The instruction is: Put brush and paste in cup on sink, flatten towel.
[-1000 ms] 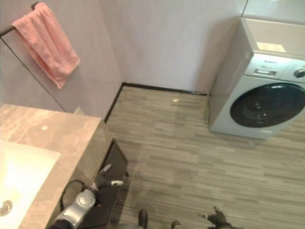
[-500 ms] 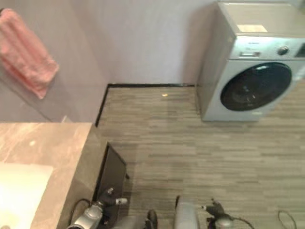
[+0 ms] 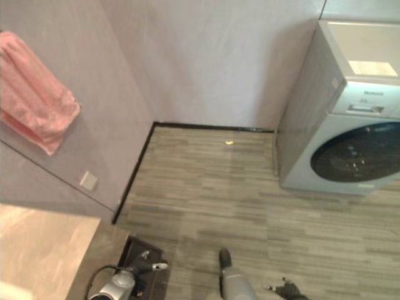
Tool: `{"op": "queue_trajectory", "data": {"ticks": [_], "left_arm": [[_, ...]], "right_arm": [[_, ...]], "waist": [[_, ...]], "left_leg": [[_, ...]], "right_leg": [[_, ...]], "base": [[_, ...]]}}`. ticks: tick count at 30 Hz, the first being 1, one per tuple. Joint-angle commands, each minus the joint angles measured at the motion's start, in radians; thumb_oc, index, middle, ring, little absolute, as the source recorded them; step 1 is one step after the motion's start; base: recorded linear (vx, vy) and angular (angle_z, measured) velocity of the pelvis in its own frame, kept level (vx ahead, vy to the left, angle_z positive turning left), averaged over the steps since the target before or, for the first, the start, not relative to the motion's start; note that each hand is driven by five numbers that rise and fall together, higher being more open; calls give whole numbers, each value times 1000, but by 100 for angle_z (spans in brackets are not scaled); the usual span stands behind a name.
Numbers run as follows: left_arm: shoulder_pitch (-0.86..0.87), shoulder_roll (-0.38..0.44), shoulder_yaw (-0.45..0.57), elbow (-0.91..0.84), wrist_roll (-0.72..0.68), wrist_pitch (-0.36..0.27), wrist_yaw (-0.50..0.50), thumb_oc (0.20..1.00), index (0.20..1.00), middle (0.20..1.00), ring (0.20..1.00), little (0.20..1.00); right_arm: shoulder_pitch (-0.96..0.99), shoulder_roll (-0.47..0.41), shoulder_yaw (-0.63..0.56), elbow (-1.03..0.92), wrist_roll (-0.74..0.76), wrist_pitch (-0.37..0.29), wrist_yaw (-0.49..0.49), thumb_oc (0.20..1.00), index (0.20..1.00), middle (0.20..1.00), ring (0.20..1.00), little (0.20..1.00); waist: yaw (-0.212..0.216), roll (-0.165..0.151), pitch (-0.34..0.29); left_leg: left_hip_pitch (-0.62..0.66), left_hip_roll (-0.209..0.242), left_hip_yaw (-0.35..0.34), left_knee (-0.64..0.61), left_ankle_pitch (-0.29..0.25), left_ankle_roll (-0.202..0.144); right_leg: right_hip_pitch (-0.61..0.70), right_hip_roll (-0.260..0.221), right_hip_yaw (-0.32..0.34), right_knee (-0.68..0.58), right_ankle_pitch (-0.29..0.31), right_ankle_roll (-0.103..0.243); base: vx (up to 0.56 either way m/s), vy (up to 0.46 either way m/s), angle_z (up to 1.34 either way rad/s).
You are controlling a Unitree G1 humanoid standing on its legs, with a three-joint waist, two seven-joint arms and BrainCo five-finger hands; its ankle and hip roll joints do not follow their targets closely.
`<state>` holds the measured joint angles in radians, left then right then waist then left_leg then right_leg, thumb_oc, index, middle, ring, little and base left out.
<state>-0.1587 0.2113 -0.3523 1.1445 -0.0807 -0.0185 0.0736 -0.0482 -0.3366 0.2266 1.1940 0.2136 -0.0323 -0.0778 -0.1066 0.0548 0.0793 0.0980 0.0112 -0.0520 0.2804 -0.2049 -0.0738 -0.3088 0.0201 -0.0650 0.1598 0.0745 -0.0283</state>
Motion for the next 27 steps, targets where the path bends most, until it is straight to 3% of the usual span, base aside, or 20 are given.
{"op": "queue_trajectory", "data": {"ticks": [1, 3, 4, 5, 7, 9, 10, 11, 12, 13, 14, 16, 17, 21, 25, 26, 27], "left_arm": [[-31, 53, 24, -27, -28, -19, -1, 1000, 1000, 1000, 1000, 1000], [-65, 57, 18, -23, -26, -13, 6, 1000, 1000, 1000, 1000, 1000], [-65, 57, 18, -23, -26, -13, 6, 1000, 1000, 1000, 1000, 1000], [-72, 57, 16, -28, -27, -12, 7, 1000, 1000, 1000, 1000, 1000], [-86, 46, 14, -24, -36, -12, 13, 1000, 1000, 1000, 1000, 1000], [-95, 43, 7, -28, -23, -14, 22, 1000, 1000, 1000, 1000, 1000], [-95, 43, 7, -28, -23, -14, 22, 1000, 1000, 1000, 1000, 1000], [-96, 48, 2, -38, 1, -12, 30, 1000, 1000, 1000, 1000, 1000], [-95, 51, 1, -41, 5, -13, 30, 1000, 1000, 1000, 1000, 1000], [-95, 51, 1, -41, 5, -13, 30, 1000, 1000, 1000, 1000, 1000], [-90, 54, 4, -48, 11, -13, 33, 1000, 1000, 1000, 1000, 1000], [-87, 55, 7, -45, 12, -14, 36, 1000, 1000, 1000, 1000, 1000], [-68, 60, 20, -51, 9, -15, 41, 1000, 1000, 1000, 1000, 1000], [-29, 75, 44, -56, -16, -19, 38, 1000, 1000, 1000, 1000, 1000], [-7, 82, 44, -81, -18, -22, 28, 1000, 1000, 1000, 1000, 1000], [3, 86, 43, -86, -19, -20, 24, 1000, 1000, 1000, 1000, 1000], [5, 87, 43, -89, -19, -20, 22, 1000, 1000, 1000, 1000, 1000]], "right_arm": [[30, -39, 27, -24, -49, -18, 8, 1000, 1000, 1000, 1000, 1000], [36, -62, 43, -71, -50, -19, -2, 1000, 1000, 1000, 1000, 1000], [36, -63, 42, -72, -50, -19, -2, 1000, 1000, 1000, 1000, 1000], [40, -67, 43, -80, -51, -17, -3, 1000, 1000, 1000, 1000, 1000], [56, -70, 32, -87, -45, -15, -7, 1000, 1000, 1000, 1000, 1000], [78, -75, 29, -128, -37, -16, 8, 1000, 1000, 1000, 1000, 1000], [79, -75, 29, -129, -37, -16, 9, 1000, 1000, 1000, 1000, 1000], [84, -76, 63, -151, -51, -19, 30, 1000, 1000, 1000, 1000, 1000], [88, -77, 73, -168, -67, -18, 34, 1000, 1000, 1000, 1000, 1000], [89, -77, 73, -169, -67, -17, 34, 1000, 1000, 1000, 1000, 1000], [102, -77, 78, -193, -87, -18, 33, 1000, 1000, 1000, 1000, 1000], [104, -75, 76, -187, -87, -18, 32, 1000, 1000, 1000, 1000, 1000], [97, -66, 81, -175, -92, -16, 38, 1000, 1000, 1000, 1000, 1000], [96, -23, 47, -115, -88, -14, 43, 1000, 1000, 1000, 1000, 1000], [98, -11, 45, -103, -101, -11, 50, 1000, 1000, 1000, 1000, 1000], [93, 0, 47, -93, -104, -11, 53, 1000, 1000, 1000, 1000, 1000], [90, 4, 48, -88, -101, -9, 56, 1000, 1000, 1000, 1000, 1000]], "waist": [[-2, -52, 40], [6, -96, 73], [6, -94, 73], [10, -98, 77], [20, -102, 85], [26, -104, 85], [26, -104, 84], [60, -94, 86], [65, -89, 88], [66, -91, 90], [69, -83, 87], [73, -81, 89], [78, -79, 76], [95, -96, 23], [105, -98, 3], [110, -105, -3], [113, -98, -3]], "left_leg": [[-52, 8, 10, 88, 251, -26], [-164, 47, 81, 268, 304, -24], [-165, 48, 81, 272, 302, -24], [-186, 57, 98, 256, 304, -18], [-264, 53, 164, 218, 260, -6], [-359, 38, 249, 99, 220, 13], [-359, 38, 249, 99, 220, 14], [-426, 0, 238, -39, 263, 23], [-429, 11, 252, -84, 299, 14], [-422, 9, 254, -90, 302, 14], [-422, 51, 318, -158, 357, -1], [-409, 67, 340, -186, 380, -5], [-390, 67, 334, -195, 354, 12], [-358, 22, 347, -157, 278, 63], [-342, -7, 352, -161, 248, 83], [-319, -37, 349, -177, 229, 101], [-312, -35, 342, -187, 228, 105]], "right_leg": [[31, -13, 17, 0, -43, 110], [90, -21, 13, -22, -73, 68], [90, -20, 12, -22, -73, 68], [109, -21, 11, -33, -81, 64], [154, -35, -9, -58, -96, 67], [193, -39, -27, -74, -119, 77], [193, -40, -27, -74, -119, 77], [245, -5, -16, -76, -148, 83], [270, 4, -11, -78, -159, 83], [274, 3, -10, -79, -160, 83], [314, 10, -16, -84, -178, 84], [330, 14, -15, -81, -190, 82], [356, 12, -4, -61, -227, 92], [403, -54, 18, -11, -238, 134], [391, -89, 15, 25, -189, 164], [380, -126, 2, 92, -136, 195], [357, -126, 6, 132, -117, 194]], "base": [[158, -224, 18], [245, -357, 23], [203, -252, 21], [173, -124, 2], [260, -150, 23], [295, -109, 21], [476, -107, 25], [424, -59, 33], [425, -62, 26], [345, 0, -23], [350, 18, -45], [348, 49, -25], [334, 97, 11], [503, 243, -27], [199, 182, -29], [165, 193, 24], [165, 194, 42]]}}
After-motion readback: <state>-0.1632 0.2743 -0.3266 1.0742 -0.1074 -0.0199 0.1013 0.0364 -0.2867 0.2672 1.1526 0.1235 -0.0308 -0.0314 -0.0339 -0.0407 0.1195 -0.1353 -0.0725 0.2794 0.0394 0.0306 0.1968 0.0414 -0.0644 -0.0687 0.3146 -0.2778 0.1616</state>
